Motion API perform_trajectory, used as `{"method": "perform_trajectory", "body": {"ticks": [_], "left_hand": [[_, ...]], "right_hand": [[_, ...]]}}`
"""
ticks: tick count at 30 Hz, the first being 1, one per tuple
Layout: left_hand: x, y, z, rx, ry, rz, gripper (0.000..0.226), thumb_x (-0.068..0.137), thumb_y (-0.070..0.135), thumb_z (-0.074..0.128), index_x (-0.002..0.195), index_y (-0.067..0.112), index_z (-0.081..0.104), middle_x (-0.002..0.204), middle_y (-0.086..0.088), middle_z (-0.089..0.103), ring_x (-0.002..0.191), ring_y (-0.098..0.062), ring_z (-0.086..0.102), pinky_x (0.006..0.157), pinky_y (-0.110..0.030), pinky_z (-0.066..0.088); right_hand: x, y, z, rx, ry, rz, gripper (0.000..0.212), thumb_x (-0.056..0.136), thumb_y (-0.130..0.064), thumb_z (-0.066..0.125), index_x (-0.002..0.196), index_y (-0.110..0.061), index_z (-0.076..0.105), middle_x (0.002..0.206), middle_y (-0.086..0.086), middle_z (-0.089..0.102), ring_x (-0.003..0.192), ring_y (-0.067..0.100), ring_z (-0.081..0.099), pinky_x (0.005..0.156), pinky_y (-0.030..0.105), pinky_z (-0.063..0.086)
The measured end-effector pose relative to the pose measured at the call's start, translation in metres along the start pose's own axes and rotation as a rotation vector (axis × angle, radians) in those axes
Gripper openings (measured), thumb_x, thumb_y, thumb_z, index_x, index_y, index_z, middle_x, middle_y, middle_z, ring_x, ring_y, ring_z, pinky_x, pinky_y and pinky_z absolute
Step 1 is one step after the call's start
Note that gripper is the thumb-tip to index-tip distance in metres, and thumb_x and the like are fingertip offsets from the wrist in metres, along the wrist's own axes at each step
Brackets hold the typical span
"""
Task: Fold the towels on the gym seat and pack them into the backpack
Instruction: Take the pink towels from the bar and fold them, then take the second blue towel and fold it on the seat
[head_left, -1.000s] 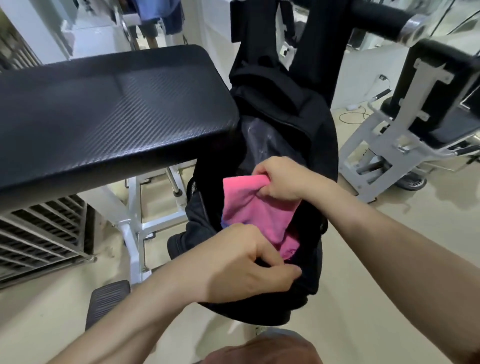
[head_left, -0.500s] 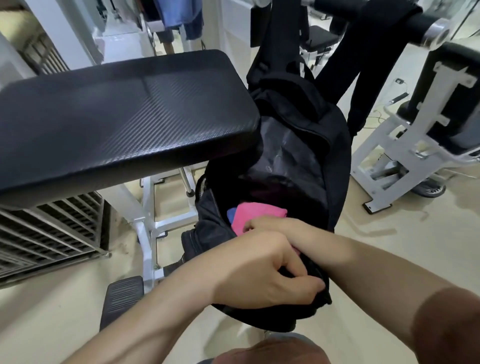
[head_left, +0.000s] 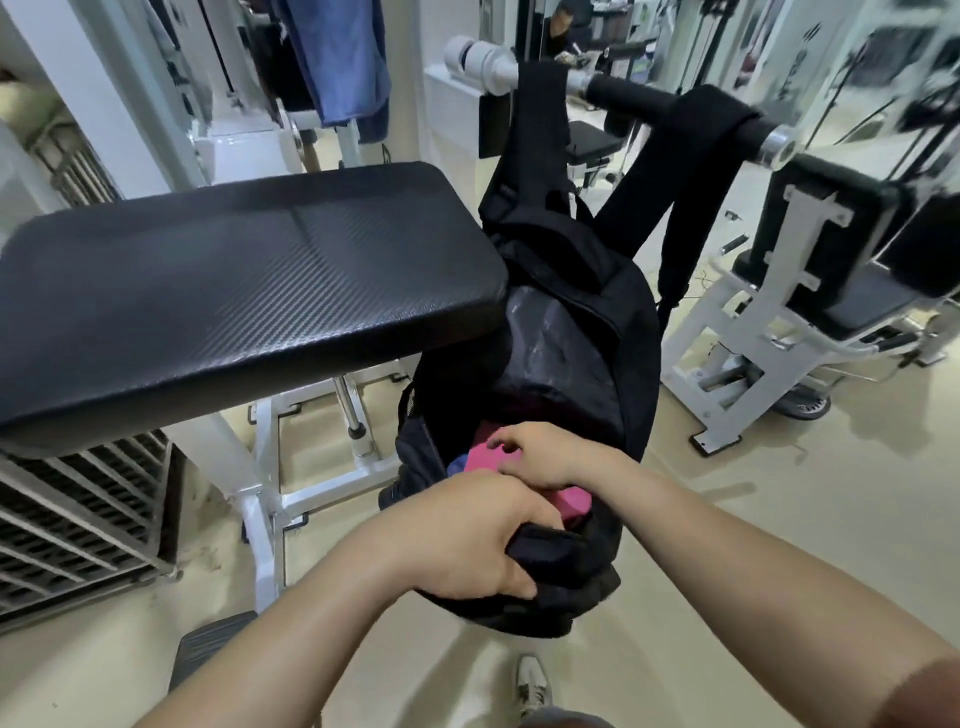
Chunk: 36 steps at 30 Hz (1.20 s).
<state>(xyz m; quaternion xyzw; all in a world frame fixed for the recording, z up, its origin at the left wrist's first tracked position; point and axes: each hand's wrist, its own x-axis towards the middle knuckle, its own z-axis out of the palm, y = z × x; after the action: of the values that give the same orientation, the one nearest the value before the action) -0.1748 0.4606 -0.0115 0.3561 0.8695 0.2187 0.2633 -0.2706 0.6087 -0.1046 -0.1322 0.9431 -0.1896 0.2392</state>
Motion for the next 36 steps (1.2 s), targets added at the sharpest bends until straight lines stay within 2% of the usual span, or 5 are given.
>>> {"method": "perform_trajectory", "body": {"ticks": [8,14,21,26,36], "left_hand": [[-0.004,-0.048,0.029,0.411,0.166,-0.167,0.021,0.082,0.024,0.066,0.079,0.025,0.045,0.08,0.003,0.053,0.089,-0.027,0.057,0.077,-0.035,0.038],[-0.013,-0.065,0.023,0.212,0.241,-0.187,0.013,0.086,0.023,0.056,0.093,0.023,0.066,0.078,0.009,0.062,0.091,-0.023,0.062,0.074,-0.032,0.044],[-0.038,-0.06,-0.084,-0.067,0.884,-0.074,0.031,0.087,0.012,0.049,0.1,0.033,0.067,0.083,0.024,0.058,0.086,0.001,0.054,0.076,-0.015,0.038],[-0.044,-0.088,-0.178,-0.089,1.278,-0.172,0.042,0.084,0.001,0.05,0.109,0.03,0.067,0.107,0.013,0.064,0.1,-0.001,0.057,0.089,-0.018,0.042],[0.046,-0.2,-0.3,0.472,0.902,-0.532,0.047,0.091,0.014,0.046,0.137,0.023,0.052,0.15,-0.008,0.033,0.136,-0.03,0.028,0.104,-0.044,0.039]], "right_hand": [[-0.039,-0.064,-0.05,0.043,0.345,-0.152,0.03,0.091,-0.025,0.053,0.118,-0.028,0.065,0.109,-0.009,0.069,0.099,0.008,0.062,0.092,0.028,0.049],[-0.047,-0.117,-0.075,0.096,0.44,-0.265,0.023,0.09,-0.022,0.056,0.108,-0.027,0.07,0.1,-0.011,0.07,0.088,0.003,0.063,0.086,0.019,0.048],[-0.018,-0.162,-0.131,0.172,0.574,-0.359,0.032,0.089,-0.019,0.053,0.115,-0.031,0.065,0.101,-0.013,0.069,0.092,0.002,0.062,0.091,0.027,0.05],[0.024,-0.189,-0.189,0.134,0.696,-0.427,0.058,0.093,-0.029,0.057,0.146,-0.025,0.036,0.146,-0.003,0.044,0.133,0.014,0.041,0.109,0.029,0.033],[0.224,-0.154,-0.275,-0.196,0.644,-0.174,0.113,0.077,-0.027,0.075,0.149,-0.042,-0.011,0.161,0.011,-0.006,0.148,0.033,0.002,0.112,0.057,0.028]]}}
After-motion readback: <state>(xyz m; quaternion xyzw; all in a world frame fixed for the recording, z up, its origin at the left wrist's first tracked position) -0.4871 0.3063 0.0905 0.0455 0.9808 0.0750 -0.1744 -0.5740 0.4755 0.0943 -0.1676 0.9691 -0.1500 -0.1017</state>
